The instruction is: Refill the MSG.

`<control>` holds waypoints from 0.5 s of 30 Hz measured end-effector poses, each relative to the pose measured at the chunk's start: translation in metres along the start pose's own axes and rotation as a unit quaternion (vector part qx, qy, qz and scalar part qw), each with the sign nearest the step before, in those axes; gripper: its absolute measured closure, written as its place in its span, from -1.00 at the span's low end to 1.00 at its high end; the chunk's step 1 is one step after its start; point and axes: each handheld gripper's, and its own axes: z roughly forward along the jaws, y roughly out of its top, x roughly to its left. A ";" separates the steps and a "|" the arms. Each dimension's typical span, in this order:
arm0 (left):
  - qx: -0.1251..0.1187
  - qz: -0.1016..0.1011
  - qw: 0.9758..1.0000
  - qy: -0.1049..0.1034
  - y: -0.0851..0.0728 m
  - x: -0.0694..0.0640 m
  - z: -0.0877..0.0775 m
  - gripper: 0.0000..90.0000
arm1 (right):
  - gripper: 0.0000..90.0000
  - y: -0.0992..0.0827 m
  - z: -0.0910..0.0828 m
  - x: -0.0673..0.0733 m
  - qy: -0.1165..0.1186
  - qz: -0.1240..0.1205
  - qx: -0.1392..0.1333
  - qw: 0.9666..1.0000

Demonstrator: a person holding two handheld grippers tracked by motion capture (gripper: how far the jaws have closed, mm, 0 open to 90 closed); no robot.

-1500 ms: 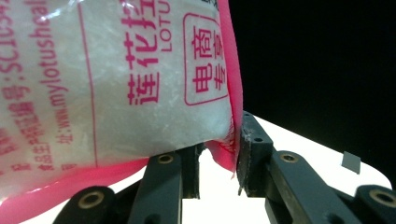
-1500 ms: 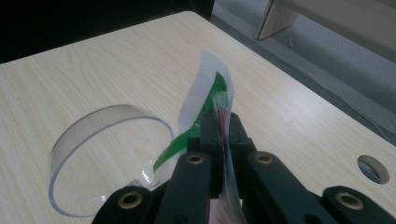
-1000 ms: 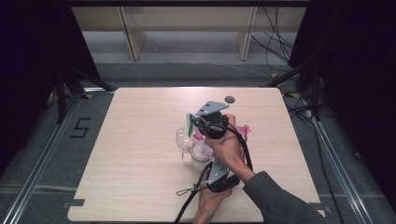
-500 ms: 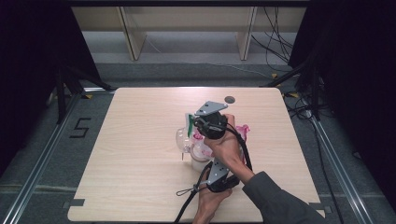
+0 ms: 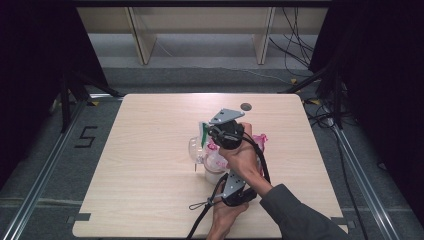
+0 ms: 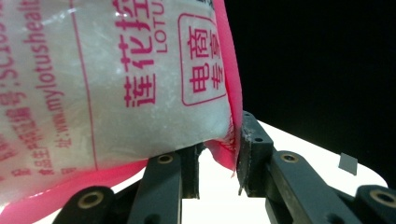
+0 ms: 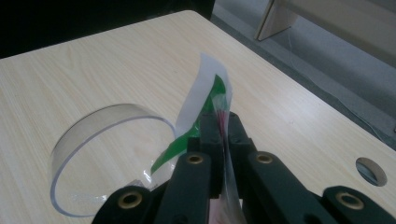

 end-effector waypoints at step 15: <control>-0.004 -0.002 1.000 0.000 0.000 -0.001 0.001 0.61 | 1.00 0.000 0.000 0.000 -0.002 -0.004 0.002 1.000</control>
